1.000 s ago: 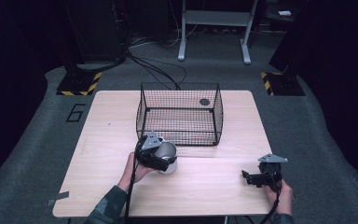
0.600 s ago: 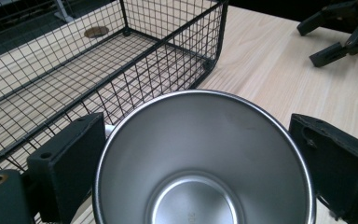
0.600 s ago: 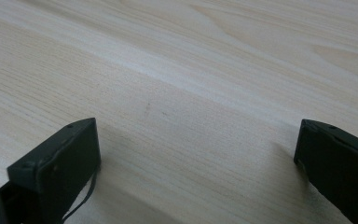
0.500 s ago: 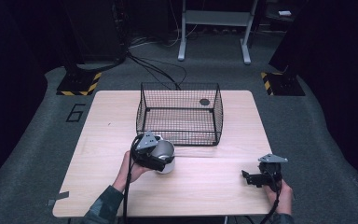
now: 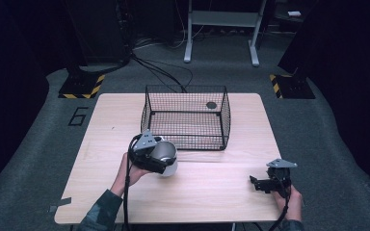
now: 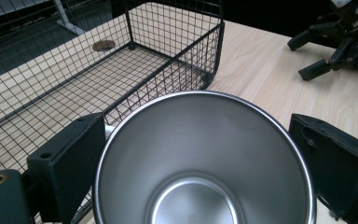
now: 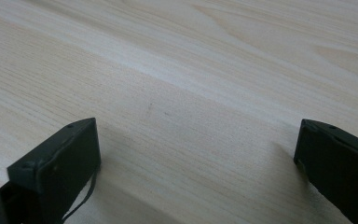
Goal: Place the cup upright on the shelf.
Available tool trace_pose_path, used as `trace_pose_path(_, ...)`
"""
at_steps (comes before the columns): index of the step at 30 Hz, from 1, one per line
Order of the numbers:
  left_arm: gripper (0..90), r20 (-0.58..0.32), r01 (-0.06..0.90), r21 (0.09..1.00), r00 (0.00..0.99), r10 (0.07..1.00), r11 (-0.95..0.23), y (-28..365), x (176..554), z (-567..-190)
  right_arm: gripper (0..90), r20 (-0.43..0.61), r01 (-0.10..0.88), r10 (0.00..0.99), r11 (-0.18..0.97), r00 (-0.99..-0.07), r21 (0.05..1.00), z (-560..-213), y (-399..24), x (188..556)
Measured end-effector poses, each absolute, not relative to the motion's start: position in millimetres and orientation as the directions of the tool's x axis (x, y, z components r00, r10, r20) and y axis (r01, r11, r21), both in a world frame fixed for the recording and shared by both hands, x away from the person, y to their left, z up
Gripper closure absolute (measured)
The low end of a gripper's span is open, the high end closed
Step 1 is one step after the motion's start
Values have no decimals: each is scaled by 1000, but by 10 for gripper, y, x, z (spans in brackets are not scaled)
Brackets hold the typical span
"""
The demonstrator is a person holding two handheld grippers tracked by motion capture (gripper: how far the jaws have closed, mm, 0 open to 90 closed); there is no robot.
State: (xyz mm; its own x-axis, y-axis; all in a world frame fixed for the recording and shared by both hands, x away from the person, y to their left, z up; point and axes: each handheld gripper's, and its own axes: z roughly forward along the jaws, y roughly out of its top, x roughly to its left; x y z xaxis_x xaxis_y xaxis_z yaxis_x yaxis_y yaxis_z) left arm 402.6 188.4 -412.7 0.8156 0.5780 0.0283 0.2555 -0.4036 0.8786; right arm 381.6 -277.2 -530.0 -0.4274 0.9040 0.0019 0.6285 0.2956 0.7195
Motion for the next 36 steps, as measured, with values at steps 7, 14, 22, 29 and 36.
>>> trace_pose_path(7,66,42,242,880,818,574,-409,1897,4035,-4003,0,2,629,904,296,-428,719,-5299,-2772,3816)
trace_pose_path(14,65,47,232,882,822,567,-410,1892,4084,-3836,0,2,629,904,295,-427,719,-5299,-2772,3816)
trace_pose_path(22,66,49,217,894,822,567,-392,1887,4120,-3709,0,2,628,904,296,-428,720,-5300,-2772,3816)
trace_pose_path(29,66,56,207,899,818,572,-385,1881,4189,-3583,0,2,629,904,296,-427,719,-5300,-2772,3816)
trace_pose_path(36,66,73,192,901,817,572,-388,1869,4251,-3486,0,2,628,904,296,-428,719,-5300,-2772,3816)
